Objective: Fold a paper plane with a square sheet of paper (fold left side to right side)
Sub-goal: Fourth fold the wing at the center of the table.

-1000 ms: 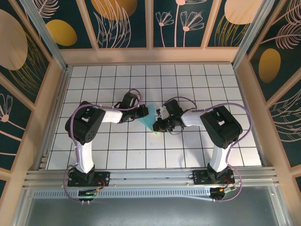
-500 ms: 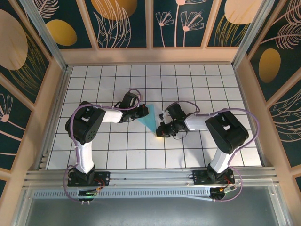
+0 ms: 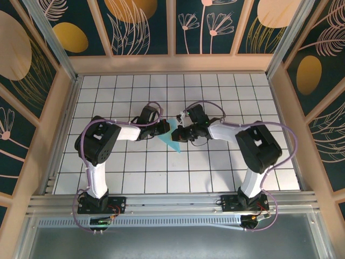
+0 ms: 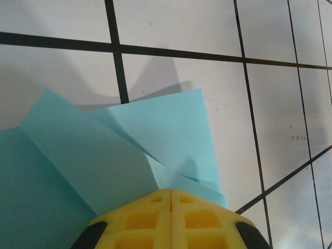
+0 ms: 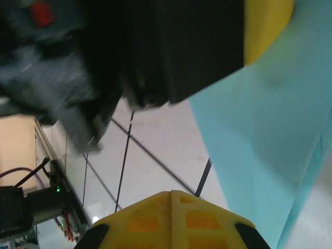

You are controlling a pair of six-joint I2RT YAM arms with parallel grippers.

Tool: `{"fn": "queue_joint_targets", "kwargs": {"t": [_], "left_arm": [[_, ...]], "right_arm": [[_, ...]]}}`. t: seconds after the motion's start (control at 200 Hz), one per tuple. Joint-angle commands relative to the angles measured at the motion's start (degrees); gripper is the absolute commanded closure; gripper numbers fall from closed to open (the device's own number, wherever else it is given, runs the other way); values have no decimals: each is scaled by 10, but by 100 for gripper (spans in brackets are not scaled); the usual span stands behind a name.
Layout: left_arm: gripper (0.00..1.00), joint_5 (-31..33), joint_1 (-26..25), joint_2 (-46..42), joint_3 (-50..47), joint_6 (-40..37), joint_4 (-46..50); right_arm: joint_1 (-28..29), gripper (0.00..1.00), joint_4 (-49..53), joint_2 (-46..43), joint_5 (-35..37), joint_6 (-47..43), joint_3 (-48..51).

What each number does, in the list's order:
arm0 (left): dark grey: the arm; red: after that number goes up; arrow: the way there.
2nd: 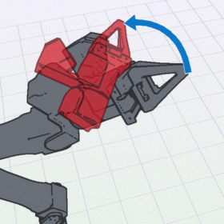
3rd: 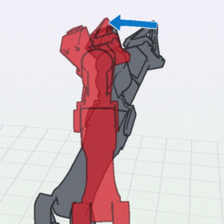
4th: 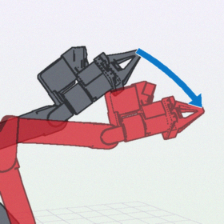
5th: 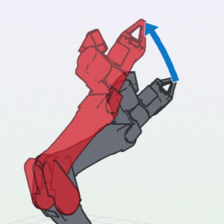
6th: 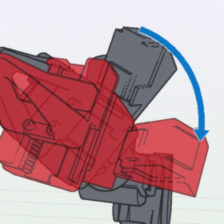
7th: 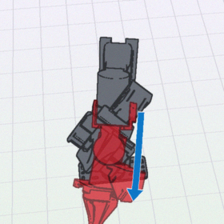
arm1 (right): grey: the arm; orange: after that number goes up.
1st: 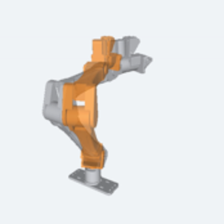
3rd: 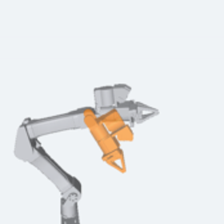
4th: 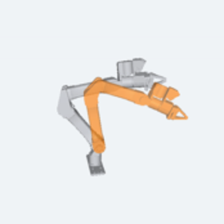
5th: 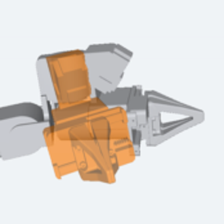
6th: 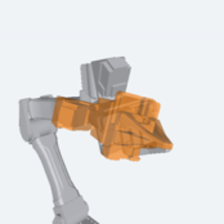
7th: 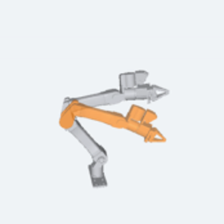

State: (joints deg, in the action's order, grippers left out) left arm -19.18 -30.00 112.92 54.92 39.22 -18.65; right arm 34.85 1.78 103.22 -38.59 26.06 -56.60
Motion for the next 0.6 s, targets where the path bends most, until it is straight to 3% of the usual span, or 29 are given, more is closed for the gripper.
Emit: {"fn": "queue_joint_targets", "kwargs": {"t": [0.0,0.28,0.596], "left_arm": [[100,21,5,16,-8,-9,49],[100,18,6,22,-8,-6,44],[100,22,5,26,-3,-5,52]], "right_arm": [[-5,100,-35,44,16,11,-30],[-11,100,-48,100,27,8,-56],[0,100,10,119,57,-23,-59]]}}
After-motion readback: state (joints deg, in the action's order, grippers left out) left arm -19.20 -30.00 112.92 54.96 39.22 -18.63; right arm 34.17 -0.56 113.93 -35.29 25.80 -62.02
